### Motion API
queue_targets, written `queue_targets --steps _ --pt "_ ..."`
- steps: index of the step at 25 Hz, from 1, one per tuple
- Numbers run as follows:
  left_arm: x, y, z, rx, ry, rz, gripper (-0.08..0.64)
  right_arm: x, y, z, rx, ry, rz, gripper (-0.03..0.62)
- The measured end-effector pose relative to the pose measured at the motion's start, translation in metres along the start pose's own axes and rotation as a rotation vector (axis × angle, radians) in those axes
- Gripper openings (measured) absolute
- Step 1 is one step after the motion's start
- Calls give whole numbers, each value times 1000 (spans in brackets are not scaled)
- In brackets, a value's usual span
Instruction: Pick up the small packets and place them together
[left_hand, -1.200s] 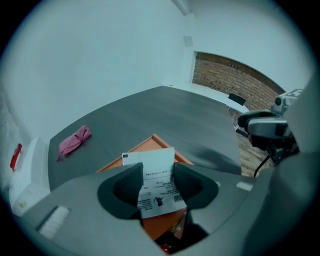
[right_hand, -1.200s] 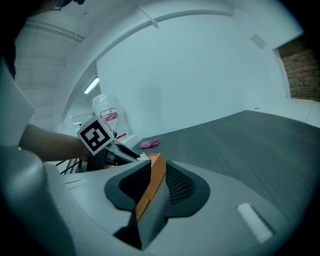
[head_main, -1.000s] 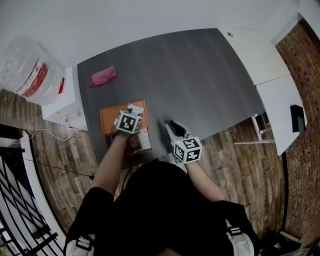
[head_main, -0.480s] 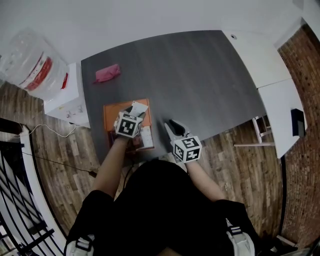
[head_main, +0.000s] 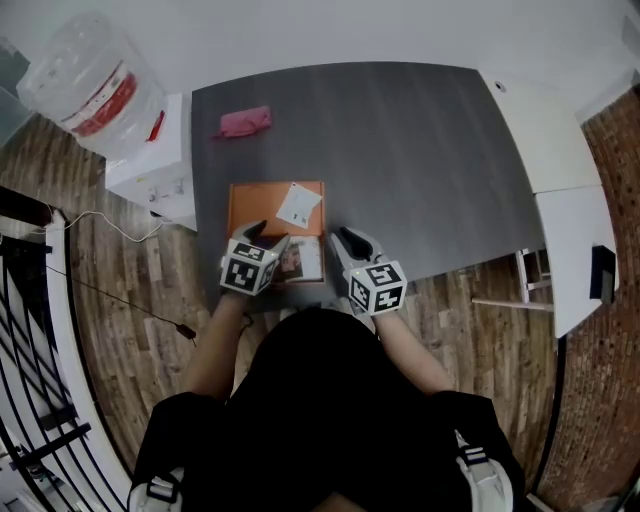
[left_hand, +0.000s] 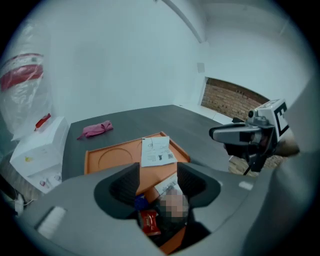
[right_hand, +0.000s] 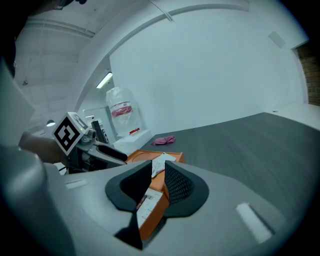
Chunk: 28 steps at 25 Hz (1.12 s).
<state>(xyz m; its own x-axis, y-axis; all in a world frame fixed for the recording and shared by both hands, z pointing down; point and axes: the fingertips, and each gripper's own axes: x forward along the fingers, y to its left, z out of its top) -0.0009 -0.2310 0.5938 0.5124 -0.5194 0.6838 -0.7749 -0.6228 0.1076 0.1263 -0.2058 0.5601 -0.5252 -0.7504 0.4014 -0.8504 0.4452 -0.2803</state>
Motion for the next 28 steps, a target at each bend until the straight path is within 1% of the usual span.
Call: queue_targets --steps 3,5,8,12,15,17,19,22,25,26,27,28 --pt "-8 2 -21 -35 2 4 225 6 10 -5 -17 27 30 75" --pt "-13 7 -36 -49 6 23 216 10 15 -8 -26 44 48 74" --pt "-18 14 -60 -49 38 33 215 14 23 -12 -37 65 71 71" --pt "-16 11 -79 4 123 21 212 20 33 -16 -37 84 104 67" --pt "-5 12 -98 38 204 31 212 20 40 -20 -46 101 127 63" --pt "3 13 -104 83 248 43 213 20 41 -23 -51 111 136 61" --pt "9 11 -106 129 293 44 216 19 40 -25 -50 118 140 60" --pt "18 4 -115 170 372 16 218 17 37 -27 -40 120 137 57" --pt "19 1 -122 212 417 20 214 13 32 -28 -33 119 128 55" --pt "19 1 -125 230 427 25 190 12 31 -29 -29 118 125 55" --pt "19 1 -128 246 442 27 144 12 29 -29 -24 118 123 55" --pt "19 0 -132 262 461 26 140 11 27 -30 -18 118 123 55"
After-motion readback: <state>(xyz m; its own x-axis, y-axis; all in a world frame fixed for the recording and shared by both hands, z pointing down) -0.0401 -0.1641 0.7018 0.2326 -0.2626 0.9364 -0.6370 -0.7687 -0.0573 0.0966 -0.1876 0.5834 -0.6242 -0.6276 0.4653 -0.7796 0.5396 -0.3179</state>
